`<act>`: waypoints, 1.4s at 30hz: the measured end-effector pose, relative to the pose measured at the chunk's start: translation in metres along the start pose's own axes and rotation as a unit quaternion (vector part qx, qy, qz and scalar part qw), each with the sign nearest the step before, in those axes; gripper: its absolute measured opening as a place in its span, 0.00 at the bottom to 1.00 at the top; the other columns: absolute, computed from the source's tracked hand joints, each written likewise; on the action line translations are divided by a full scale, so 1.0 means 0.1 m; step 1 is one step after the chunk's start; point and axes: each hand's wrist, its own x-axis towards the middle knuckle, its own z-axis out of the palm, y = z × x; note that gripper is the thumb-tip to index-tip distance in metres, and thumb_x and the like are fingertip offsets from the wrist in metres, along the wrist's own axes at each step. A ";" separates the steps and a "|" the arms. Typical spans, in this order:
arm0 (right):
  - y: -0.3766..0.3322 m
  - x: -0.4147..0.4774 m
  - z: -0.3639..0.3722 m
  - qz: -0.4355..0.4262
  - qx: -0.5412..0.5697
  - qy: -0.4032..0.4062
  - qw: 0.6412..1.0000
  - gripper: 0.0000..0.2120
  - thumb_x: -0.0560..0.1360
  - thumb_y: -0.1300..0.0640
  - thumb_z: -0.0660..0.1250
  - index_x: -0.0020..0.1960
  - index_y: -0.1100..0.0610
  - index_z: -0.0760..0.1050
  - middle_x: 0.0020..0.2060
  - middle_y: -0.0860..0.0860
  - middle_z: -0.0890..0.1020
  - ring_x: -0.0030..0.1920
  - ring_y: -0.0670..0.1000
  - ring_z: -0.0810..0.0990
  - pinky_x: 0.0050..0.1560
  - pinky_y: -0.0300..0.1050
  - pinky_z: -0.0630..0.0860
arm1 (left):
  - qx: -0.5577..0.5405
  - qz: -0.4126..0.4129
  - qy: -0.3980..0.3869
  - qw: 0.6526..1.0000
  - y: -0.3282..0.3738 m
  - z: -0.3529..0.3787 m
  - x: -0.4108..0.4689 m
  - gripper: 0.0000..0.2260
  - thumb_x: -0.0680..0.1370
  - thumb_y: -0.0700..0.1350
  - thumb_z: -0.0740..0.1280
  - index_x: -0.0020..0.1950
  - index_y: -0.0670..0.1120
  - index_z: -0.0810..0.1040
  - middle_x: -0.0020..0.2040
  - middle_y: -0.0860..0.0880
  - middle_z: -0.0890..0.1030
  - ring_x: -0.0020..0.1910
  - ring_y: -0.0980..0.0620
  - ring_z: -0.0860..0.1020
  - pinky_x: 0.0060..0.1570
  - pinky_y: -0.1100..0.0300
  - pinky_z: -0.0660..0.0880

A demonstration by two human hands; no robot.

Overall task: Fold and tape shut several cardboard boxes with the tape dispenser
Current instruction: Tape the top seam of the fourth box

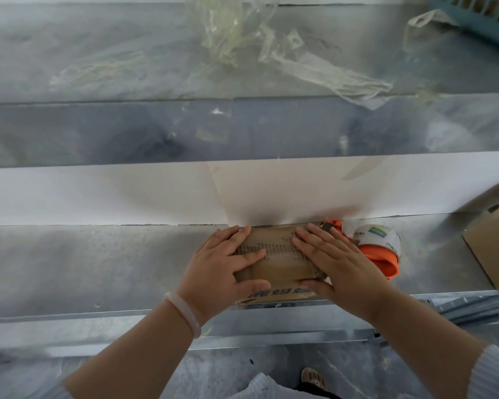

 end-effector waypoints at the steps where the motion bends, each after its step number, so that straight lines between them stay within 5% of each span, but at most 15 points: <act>1: -0.02 -0.01 0.00 0.011 0.000 -0.009 1.000 0.35 0.78 0.30 0.45 0.78 0.49 0.58 0.77 0.45 0.58 0.78 0.46 0.51 0.76 0.55 0.56 | -0.004 0.006 0.000 1.000 -0.01 0.01 -0.01 0.30 0.73 0.74 0.53 0.65 0.58 0.78 0.74 0.50 0.68 0.74 0.51 0.63 0.73 0.49 0.55; 6: -0.18 0.03 -0.19 0.095 0.145 -0.040 0.984 0.37 0.74 0.26 0.41 0.78 0.42 0.54 0.77 0.36 0.52 0.76 0.34 0.42 0.77 0.44 0.40 | -0.105 -0.046 -0.018 0.993 -0.03 -0.08 0.01 0.37 0.72 0.74 0.53 0.75 0.54 0.65 0.75 0.60 0.60 0.74 0.65 0.53 0.75 0.60 0.50; 9: -0.35 0.16 -0.27 0.224 0.257 0.055 0.938 0.25 0.79 0.39 0.58 0.74 0.43 0.65 0.75 0.39 0.62 0.75 0.40 0.55 0.77 0.49 0.56 | -0.150 -0.132 0.021 0.980 0.12 -0.14 0.15 0.30 0.76 0.67 0.59 0.74 0.54 0.68 0.69 0.59 0.69 0.68 0.62 0.62 0.70 0.62 0.58; 12: -0.51 0.37 -0.19 0.341 0.305 0.059 0.887 0.33 0.76 0.38 0.64 0.77 0.45 0.57 0.76 0.44 0.59 0.75 0.49 0.59 0.74 0.53 0.61 | -0.123 -0.218 0.037 0.968 0.26 -0.07 0.28 0.27 0.76 0.63 0.63 0.73 0.54 0.69 0.66 0.54 0.69 0.67 0.53 0.64 0.68 0.59 0.62; 15: -0.52 0.45 -0.09 0.378 0.356 0.040 0.853 0.39 0.74 0.39 0.68 0.78 0.45 0.52 0.71 0.47 0.69 0.67 0.52 0.72 0.64 0.53 0.74 | -0.078 -0.231 0.009 0.970 0.28 -0.03 0.31 0.26 0.76 0.64 0.63 0.71 0.56 0.69 0.65 0.52 0.72 0.66 0.48 0.65 0.68 0.54 0.64; 20: -0.46 0.45 -0.05 0.381 0.416 0.043 0.824 0.31 0.80 0.48 0.64 0.78 0.46 0.54 0.70 0.50 0.71 0.66 0.53 0.72 0.65 0.48 0.71 | -0.195 -0.243 0.012 0.950 0.17 -0.04 0.33 0.20 0.78 0.52 0.67 0.70 0.54 0.72 0.59 0.55 0.74 0.63 0.50 0.71 0.65 0.57 0.66; 23: -0.42 0.45 -0.03 0.403 0.466 0.041 0.786 0.26 0.82 0.49 0.59 0.78 0.47 0.56 0.68 0.49 0.73 0.67 0.53 0.71 0.66 0.48 0.69 | -0.339 -0.283 0.040 0.896 0.14 -0.07 0.25 0.24 0.81 0.44 0.64 0.76 0.53 0.63 0.67 0.55 0.71 0.63 0.60 0.72 0.59 0.67 0.67; 27: -0.40 0.45 -0.01 0.414 0.503 0.047 0.758 0.22 0.83 0.50 0.55 0.76 0.46 0.61 0.66 0.48 0.74 0.66 0.52 0.71 0.67 0.48 0.68 | -0.493 -0.326 0.048 0.805 0.14 -0.01 0.19 0.26 0.84 0.40 0.57 0.79 0.53 0.52 0.71 0.58 0.64 0.41 0.79 0.73 0.39 0.77 0.71; 31: -0.37 0.43 -0.02 0.432 0.523 0.036 0.734 0.22 0.83 0.46 0.53 0.77 0.41 0.59 0.71 0.50 0.69 0.70 0.54 0.68 0.72 0.54 0.65 | -0.590 -0.360 0.082 0.718 0.13 -0.01 0.20 0.26 0.85 0.42 0.55 0.79 0.58 0.50 0.77 0.59 0.58 0.44 0.73 0.76 0.37 0.72 0.75; 35: -0.34 0.42 0.00 0.436 0.551 -0.007 0.712 0.24 0.81 0.40 0.54 0.76 0.35 0.54 0.74 0.51 0.65 0.71 0.57 0.66 0.72 0.57 0.65 | -0.645 -0.391 0.067 0.653 0.18 -0.09 0.18 0.23 0.84 0.47 0.56 0.78 0.60 0.55 0.71 0.60 0.66 0.47 0.62 0.78 0.32 0.64 0.78; 38: -0.38 0.43 -0.04 0.426 0.509 -0.012 0.748 0.25 0.83 0.42 0.52 0.78 0.41 0.54 0.75 0.51 0.65 0.73 0.57 0.64 0.74 0.54 0.61 | -0.611 -0.398 0.059 0.682 0.19 -0.12 0.20 0.12 0.84 0.48 0.56 0.66 0.55 0.73 0.54 0.49 0.79 0.39 0.53 0.81 0.32 0.60 0.78; 42: -0.49 0.39 -0.09 0.407 0.435 0.102 0.796 0.25 0.81 0.43 0.56 0.77 0.48 0.60 0.73 0.50 0.67 0.72 0.53 0.65 0.71 0.51 0.64 | -0.535 -0.418 0.109 0.726 0.21 -0.05 0.12 0.09 0.84 0.49 0.56 0.54 0.51 0.76 0.50 0.44 0.79 0.43 0.47 0.79 0.36 0.55 0.77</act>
